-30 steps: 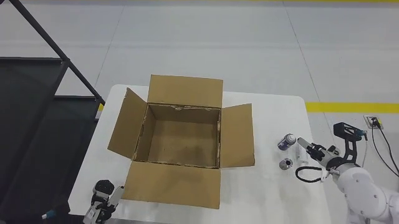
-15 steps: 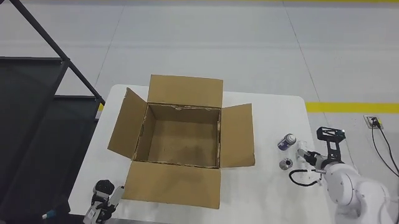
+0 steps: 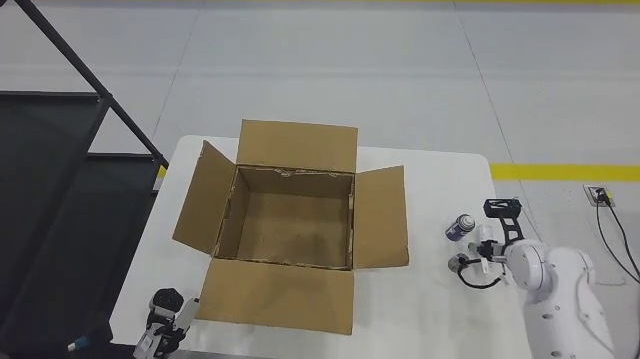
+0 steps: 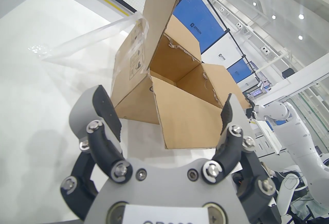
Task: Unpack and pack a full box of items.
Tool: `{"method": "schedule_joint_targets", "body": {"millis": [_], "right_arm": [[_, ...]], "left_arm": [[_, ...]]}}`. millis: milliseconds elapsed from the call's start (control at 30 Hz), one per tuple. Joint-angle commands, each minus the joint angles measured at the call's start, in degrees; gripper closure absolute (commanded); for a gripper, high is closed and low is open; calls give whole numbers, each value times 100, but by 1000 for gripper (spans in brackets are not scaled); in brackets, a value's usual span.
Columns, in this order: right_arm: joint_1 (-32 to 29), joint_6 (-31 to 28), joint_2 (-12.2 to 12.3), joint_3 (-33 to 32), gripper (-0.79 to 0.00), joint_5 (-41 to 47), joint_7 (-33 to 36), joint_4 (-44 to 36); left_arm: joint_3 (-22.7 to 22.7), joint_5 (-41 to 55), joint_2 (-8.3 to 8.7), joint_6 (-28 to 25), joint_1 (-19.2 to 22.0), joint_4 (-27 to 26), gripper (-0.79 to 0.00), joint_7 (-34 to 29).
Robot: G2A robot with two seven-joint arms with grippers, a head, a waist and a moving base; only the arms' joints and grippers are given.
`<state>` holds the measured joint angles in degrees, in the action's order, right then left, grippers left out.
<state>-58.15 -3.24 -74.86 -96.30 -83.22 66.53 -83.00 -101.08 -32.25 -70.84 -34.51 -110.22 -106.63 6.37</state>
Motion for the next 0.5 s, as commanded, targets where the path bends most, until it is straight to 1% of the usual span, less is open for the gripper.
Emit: {"method": "schedule_joint_targets", "body": {"millis": [0,200,467], "right_arm": [[87,-11,8,10,-643,12,-14,160],[399,-104,40,43,-499,125,-75,756],[642,-199,79,107,-391,251,-182,1280]], "left_arm": [[0,0,0,0,0,0,-785,0],[0,0,0,0,0,0,-785,0],[0,0,0,0,0,0,-785,0]]}}
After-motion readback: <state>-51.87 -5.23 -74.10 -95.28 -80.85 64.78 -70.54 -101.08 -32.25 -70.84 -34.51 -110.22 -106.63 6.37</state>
